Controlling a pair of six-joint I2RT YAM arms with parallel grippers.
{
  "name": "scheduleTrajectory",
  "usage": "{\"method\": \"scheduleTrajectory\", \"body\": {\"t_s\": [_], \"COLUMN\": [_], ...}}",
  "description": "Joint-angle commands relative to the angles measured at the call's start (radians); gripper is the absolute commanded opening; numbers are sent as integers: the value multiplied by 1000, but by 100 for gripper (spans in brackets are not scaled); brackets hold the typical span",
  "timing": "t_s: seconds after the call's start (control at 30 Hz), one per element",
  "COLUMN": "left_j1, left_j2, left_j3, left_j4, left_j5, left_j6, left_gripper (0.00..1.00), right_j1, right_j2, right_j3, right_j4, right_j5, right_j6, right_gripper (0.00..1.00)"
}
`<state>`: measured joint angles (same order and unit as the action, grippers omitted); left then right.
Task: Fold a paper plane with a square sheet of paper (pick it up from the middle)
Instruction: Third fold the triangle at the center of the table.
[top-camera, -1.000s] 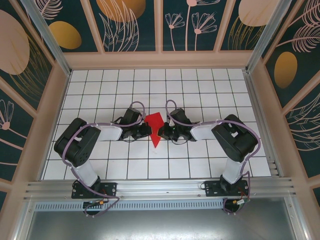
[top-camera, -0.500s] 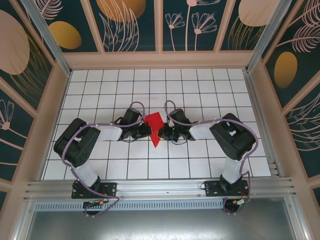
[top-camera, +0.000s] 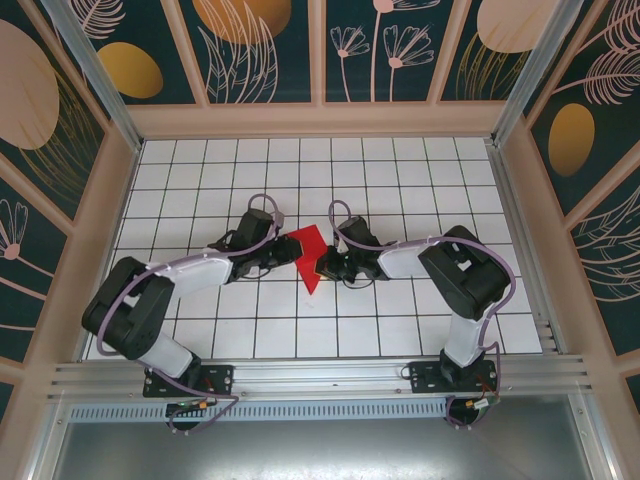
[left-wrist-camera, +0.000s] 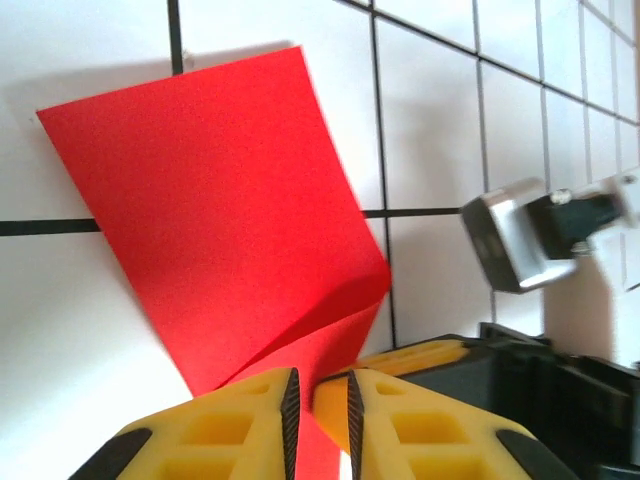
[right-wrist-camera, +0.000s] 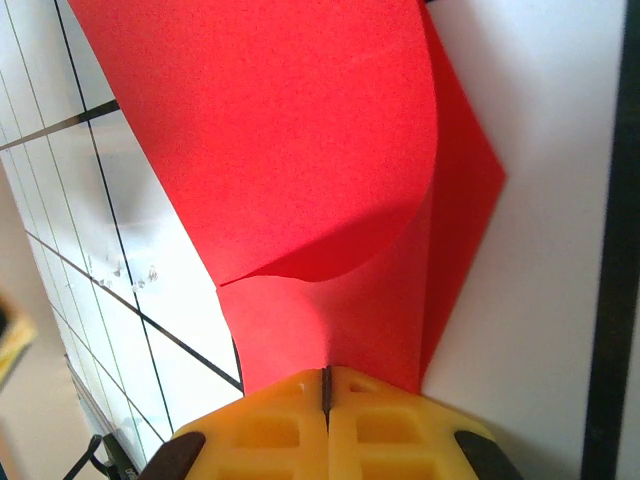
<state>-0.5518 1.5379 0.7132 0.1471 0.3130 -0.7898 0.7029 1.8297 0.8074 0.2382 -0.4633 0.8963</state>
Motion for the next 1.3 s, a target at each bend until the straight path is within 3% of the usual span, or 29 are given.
{"method": "scheduleTrajectory", "body": {"t_s": [0.0,0.43,0.73,1.27], "left_j1": [-12,-52,-52,-52], "left_j2": [-14,150,170,170], "left_j3": [-41,-3,-45,-80], "left_j4": [21,57,32,38], "left_j5": [21,37,-13,-35], "left_j6": [-30,-28,-31,-41], "left_gripper": [20,0,0,0], "right_j1": [5,7,5,120], "right_j2": [40,34,-51,-93], "right_j3": [-13,-14,-11,-81], "right_j4": [-86,-61,-16,12], "right_j5": [51,40,8,4], "right_j6": [-12,-11,-38,-4], "right_gripper": [5,5,5,3]}}
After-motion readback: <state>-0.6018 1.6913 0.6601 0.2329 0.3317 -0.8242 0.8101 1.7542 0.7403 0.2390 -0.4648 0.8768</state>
